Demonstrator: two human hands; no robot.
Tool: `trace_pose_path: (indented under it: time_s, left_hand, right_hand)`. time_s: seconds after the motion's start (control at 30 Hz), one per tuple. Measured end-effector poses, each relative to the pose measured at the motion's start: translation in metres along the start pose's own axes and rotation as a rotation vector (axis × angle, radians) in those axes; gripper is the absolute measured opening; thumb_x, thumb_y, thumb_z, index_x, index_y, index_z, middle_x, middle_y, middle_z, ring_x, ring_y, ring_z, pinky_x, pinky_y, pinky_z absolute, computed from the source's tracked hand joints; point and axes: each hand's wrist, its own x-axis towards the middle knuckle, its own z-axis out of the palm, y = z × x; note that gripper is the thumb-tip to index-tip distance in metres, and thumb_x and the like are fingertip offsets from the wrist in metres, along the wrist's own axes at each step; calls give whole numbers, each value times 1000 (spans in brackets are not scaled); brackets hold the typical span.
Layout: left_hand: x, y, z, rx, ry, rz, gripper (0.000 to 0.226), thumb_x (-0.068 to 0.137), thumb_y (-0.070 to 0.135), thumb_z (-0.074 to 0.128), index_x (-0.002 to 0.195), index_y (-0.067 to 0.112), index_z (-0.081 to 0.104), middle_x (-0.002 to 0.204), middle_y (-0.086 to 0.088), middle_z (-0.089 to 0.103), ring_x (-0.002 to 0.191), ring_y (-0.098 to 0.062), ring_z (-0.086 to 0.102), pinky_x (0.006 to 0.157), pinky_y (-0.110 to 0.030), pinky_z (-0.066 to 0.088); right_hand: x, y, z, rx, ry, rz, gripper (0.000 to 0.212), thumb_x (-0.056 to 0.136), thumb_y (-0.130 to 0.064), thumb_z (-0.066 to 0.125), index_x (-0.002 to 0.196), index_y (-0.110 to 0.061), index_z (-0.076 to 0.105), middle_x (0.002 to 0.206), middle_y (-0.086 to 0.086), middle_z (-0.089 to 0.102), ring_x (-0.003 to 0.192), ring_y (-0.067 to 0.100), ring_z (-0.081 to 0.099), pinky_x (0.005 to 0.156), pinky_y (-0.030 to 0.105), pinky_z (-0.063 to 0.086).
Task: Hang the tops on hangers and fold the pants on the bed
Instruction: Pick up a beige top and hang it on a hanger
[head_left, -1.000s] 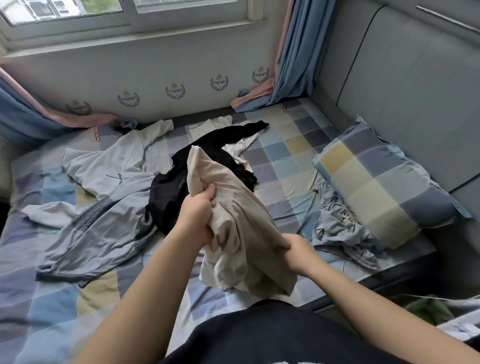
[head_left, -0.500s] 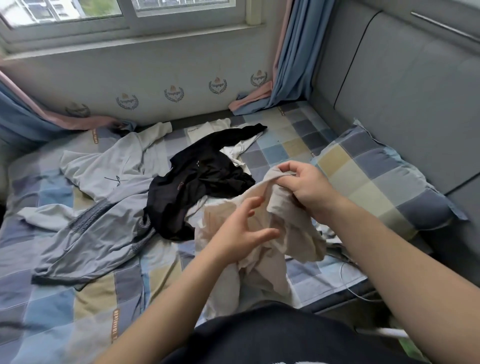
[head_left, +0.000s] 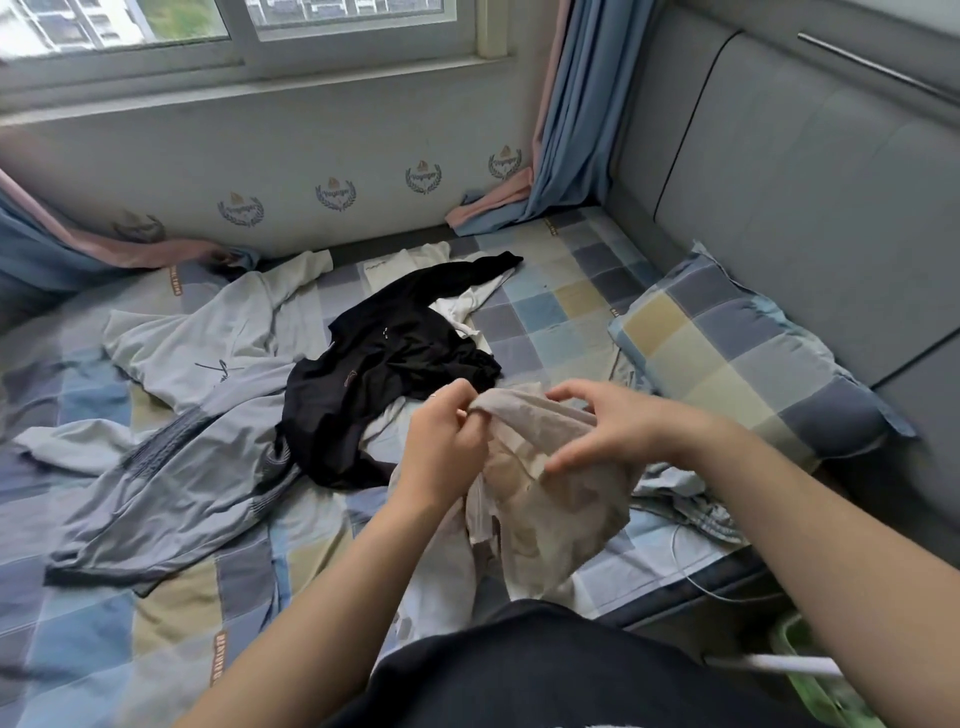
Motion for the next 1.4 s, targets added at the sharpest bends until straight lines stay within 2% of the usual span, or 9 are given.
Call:
trace_pose_path:
  time_s: [0.13,0.27,0.43,0.6,0.7,0.83,1.07,1.3,1.4]
  left_hand:
    - [2,3,-5,16,85,-105,32,92,2,48,64,13,38,49,13,46,47,-3,41,46,-14,32]
    - [9,-6,-9,99,-1,-172,28,97,14,49,70,13,42,65,7,44,56,-5,36,55,-24,32]
    - [8,-25,-15,163,-248,-110,40,89,42,74,76,8,56,60,7,47,56,-9,40,54,-29,32]
    - [2,-49,-7,251,-265,-219,43,100,37,60,68,8,59,56,9,52,60,-18,50,61,-38,43]
    - [3,-52,-4,-144,-220,-499,53,105,44,48,94,-4,67,81,-6,68,82,-23,62,77,-38,49]
    - [1,-37,-5,-603,-212,-748,39,105,45,47,116,13,66,111,-14,75,103,-32,72,90,-50,58]
    - [2,-12,-24,-1035,-280,-908,68,101,58,41,124,0,69,124,-24,68,108,-35,71,79,-44,61]
    - [-2,4,-34,-1079,-329,-897,75,100,62,40,112,-4,74,127,-22,67,116,-33,67,91,-44,57]
    - [0,8,-35,-1133,-277,-878,75,101,60,39,133,-5,61,132,-22,64,122,-32,64,97,-45,55]
  right_hand:
    - [7,26,8,-164,75,18,5,79,-16,72,83,-17,68,68,-10,67,65,12,63,52,15,44]
    - [11,35,-1,45,335,-2,19,91,-6,52,91,-17,67,72,-2,66,67,13,60,59,23,47]
    - [3,13,-30,551,533,-98,5,97,-7,59,96,-6,63,81,12,69,72,21,63,65,34,51]
    - [-7,-22,-62,800,450,-193,6,99,-8,58,100,-6,64,74,6,71,62,14,68,55,26,56]
    - [-5,-36,-80,943,383,-251,13,95,-4,62,106,-11,60,79,2,71,68,12,69,60,25,57]
    - [16,-41,-85,1018,319,-258,32,92,6,58,117,-13,57,87,4,71,75,15,69,67,28,57]
    - [57,8,-31,280,428,115,75,89,-48,70,148,-17,36,150,8,42,129,28,46,102,42,41]
    - [51,63,91,367,8,534,108,79,-75,62,158,-22,12,161,10,27,136,41,41,67,48,48]
    - [50,71,109,622,-169,578,70,81,-63,66,132,-16,58,127,11,67,115,35,62,73,56,57]
